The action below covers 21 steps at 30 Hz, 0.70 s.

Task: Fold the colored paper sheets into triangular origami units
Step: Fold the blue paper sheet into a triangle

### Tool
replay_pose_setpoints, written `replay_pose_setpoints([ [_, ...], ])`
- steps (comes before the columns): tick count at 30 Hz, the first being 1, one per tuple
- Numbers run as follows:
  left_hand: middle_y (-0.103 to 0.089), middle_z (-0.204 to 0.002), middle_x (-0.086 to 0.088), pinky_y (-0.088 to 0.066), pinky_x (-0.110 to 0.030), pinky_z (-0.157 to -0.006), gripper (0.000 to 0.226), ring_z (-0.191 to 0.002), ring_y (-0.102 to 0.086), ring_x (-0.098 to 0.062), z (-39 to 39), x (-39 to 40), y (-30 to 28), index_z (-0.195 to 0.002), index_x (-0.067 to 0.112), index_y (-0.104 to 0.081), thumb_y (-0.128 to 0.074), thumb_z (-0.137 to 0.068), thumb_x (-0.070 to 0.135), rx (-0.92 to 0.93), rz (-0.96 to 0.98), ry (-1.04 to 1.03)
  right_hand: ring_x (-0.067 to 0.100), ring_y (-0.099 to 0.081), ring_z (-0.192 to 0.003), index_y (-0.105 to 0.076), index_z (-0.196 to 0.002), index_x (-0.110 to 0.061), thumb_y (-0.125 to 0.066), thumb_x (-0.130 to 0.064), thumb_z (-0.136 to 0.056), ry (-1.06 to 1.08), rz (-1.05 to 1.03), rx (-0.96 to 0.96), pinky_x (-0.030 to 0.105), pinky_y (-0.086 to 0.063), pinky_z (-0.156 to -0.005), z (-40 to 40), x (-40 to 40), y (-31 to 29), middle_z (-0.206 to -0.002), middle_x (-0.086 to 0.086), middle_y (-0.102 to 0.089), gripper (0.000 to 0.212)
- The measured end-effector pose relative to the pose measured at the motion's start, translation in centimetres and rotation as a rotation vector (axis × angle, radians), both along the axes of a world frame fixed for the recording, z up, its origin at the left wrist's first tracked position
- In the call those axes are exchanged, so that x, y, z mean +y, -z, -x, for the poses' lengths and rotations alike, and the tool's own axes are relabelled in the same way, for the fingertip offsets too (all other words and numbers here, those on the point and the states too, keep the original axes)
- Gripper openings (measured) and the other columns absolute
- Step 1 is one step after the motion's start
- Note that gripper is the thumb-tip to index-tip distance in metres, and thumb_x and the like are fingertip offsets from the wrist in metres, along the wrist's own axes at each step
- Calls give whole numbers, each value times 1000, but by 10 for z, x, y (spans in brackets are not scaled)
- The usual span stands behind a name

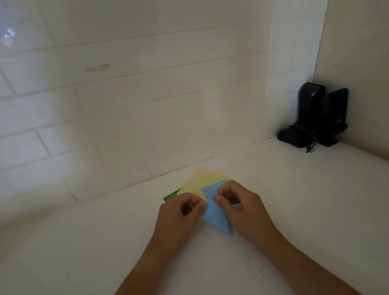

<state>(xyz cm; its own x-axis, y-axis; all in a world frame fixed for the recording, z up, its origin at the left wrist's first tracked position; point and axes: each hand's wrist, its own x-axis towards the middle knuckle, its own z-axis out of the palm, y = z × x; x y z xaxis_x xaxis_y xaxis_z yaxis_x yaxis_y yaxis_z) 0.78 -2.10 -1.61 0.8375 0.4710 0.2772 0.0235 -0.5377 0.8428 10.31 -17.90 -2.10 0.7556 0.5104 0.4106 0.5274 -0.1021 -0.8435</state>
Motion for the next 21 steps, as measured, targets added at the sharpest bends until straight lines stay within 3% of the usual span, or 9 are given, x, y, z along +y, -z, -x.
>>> replay_pose_setpoints([
  [6,-63,-68,-1,-39,-14,-60,12,-59,-48,-2,3,-4,-3,-84,19,-69,-70,-94,14,-31,-3,45,4,-64,-80,-66,-88,-18,-70,-10,-95,-2,24,-8,10,-46,-71,0,-1,0,-83,-9,-68,11],
  [9,-59,-65,6,-38,-17,-60,11,-59,-46,-4,2,-3,-1,-86,20,-66,-68,-96,15,-26,-25,55,2,-63,-79,-65,-87,-19,-70,-11,-95,-3,28,12,10,-45,-71,1,0,0,-82,-9,-68,13],
  [12,-58,-67,-2,-49,-27,-65,9,-61,-48,-5,1,-1,0,-89,21,-65,-67,-97,17,-27,6,55,-1,-61,-74,-66,-87,-19,-71,-14,-95,-11,40,39,11,-45,-69,2,1,0,-79,-10,-66,11],
  [14,-58,-68,-8,-53,-23,-67,10,-61,-47,-7,1,-1,0,-89,19,-65,-66,-98,16,-37,40,53,-2,-58,-70,-66,-86,-20,-70,-15,-96,-17,59,32,11,-44,-67,2,0,0,-76,-11,-64,11],
  [21,-54,-58,10,-36,-15,-55,19,-54,-42,-3,2,-3,-2,-83,22,-61,-65,-99,13,-76,52,-39,0,-60,-70,-68,-86,-24,-71,-17,-95,-18,88,29,11,-43,-65,0,1,2,-76,-10,-67,11],
])
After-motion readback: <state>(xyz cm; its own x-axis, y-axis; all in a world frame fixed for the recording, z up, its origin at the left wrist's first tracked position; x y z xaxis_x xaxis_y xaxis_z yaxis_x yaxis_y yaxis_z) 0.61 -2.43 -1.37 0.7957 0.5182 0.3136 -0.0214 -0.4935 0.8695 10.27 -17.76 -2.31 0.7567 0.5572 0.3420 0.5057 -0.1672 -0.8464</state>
